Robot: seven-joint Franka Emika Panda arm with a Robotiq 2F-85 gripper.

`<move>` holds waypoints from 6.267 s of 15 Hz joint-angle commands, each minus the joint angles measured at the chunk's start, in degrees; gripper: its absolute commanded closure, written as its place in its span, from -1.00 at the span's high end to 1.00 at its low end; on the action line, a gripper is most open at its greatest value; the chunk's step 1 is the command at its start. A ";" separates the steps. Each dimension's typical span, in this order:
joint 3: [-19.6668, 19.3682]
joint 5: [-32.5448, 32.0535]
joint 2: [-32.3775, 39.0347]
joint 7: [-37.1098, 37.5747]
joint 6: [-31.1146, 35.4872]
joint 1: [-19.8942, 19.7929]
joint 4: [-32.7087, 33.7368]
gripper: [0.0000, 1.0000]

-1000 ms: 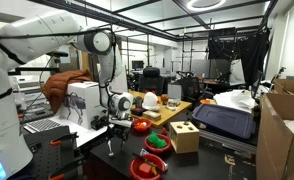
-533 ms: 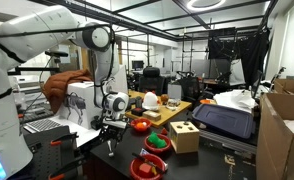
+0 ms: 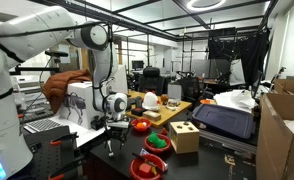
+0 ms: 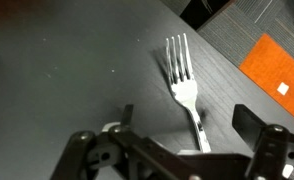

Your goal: Pick up the silver fork and put it in the red bowl on the left

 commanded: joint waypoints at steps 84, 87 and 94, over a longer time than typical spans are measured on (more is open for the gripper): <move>2.38 -2.38 6.05 -18.30 1.02 -10.60 14.48 -0.93; 2.07 -1.67 5.37 -17.27 1.81 -11.05 13.75 -0.93; 3.00 3.37 1.19 -16.11 2.05 -15.78 9.27 -0.93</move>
